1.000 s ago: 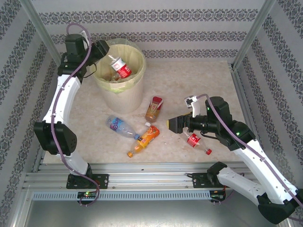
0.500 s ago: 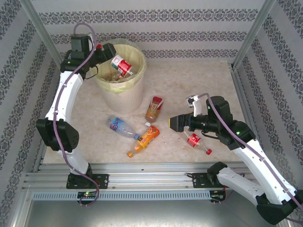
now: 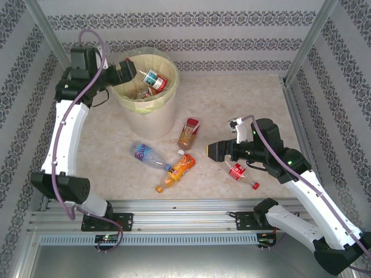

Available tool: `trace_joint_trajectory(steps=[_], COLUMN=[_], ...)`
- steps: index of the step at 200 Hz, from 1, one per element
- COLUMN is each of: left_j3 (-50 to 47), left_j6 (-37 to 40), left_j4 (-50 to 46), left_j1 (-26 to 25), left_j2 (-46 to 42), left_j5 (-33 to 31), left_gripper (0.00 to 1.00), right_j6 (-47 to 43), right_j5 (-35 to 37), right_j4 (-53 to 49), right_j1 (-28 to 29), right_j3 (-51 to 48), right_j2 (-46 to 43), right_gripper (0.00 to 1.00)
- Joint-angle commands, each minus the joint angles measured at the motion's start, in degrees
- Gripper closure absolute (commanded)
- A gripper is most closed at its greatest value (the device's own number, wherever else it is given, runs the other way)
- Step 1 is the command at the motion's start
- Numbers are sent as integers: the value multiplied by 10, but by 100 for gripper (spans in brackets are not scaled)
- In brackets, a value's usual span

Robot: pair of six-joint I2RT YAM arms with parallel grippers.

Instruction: Put the plastic bottles in the bin

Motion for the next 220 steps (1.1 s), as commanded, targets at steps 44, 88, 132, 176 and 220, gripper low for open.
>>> trace_joint_trajectory(steps=[44,88,132,176,220], left_j3=[-187,-268,-241,-173,-116], left_j6=[45,27,24,37,29], left_j4=[-92,-74,-42,-40,-25], left_j1=[-68,-216,-337,-386,-389], left_j2=[-183,-193,-84,72,198], left_j5=[28,-27,-96,-133,-154], left_gripper=[0,0,0,0,0], right_j6=[13,14,19,19,14], right_j5=[30,36,71,103,109], right_j4=[18,16,2,-15,-28], right_j1=[-3,-3,-4,-8,-15], right_j3=[-14,-30,-47,-56,-68], right_j2=[6,-4,-30,-60,-79], right_gripper=[3,2,2,2,2])
